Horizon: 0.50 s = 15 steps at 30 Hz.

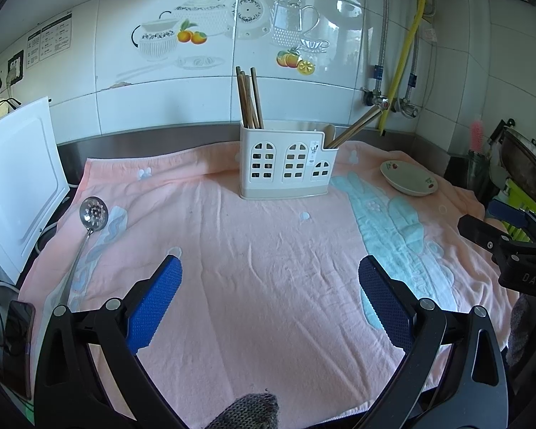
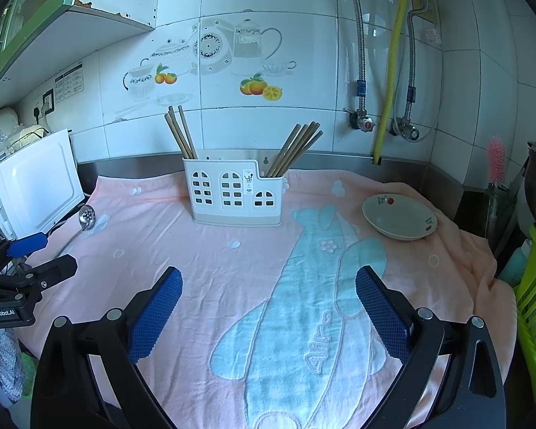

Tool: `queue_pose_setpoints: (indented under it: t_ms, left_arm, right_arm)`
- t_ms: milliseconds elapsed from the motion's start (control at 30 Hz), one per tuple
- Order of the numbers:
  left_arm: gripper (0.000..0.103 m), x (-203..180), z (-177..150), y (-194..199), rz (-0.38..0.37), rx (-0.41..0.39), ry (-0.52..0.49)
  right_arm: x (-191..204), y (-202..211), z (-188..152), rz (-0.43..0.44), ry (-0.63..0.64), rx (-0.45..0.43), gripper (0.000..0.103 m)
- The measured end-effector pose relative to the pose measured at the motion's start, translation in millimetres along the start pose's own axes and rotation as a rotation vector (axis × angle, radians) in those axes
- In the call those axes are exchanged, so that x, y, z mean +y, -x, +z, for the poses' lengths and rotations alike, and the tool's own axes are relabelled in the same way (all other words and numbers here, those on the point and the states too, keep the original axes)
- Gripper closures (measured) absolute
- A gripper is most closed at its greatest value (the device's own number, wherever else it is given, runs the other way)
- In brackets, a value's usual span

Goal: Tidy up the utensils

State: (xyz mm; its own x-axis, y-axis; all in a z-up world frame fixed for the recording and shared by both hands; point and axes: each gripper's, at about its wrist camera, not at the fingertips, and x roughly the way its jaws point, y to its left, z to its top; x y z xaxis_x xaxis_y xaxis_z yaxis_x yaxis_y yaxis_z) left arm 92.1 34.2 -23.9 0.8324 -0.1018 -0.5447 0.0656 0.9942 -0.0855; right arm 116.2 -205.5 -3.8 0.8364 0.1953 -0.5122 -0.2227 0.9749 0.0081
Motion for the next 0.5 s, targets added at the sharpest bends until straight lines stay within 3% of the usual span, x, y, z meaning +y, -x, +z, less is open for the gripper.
queue_pose_setpoints:
  t_ms: [500]
  left_arm:
    - [0.005,0.9,-1.3,-2.1,0.006,0.006,0.002]
  right_arm:
    - [0.6,-2.9,-0.8,0.002,-0.002,0.005,0.009]
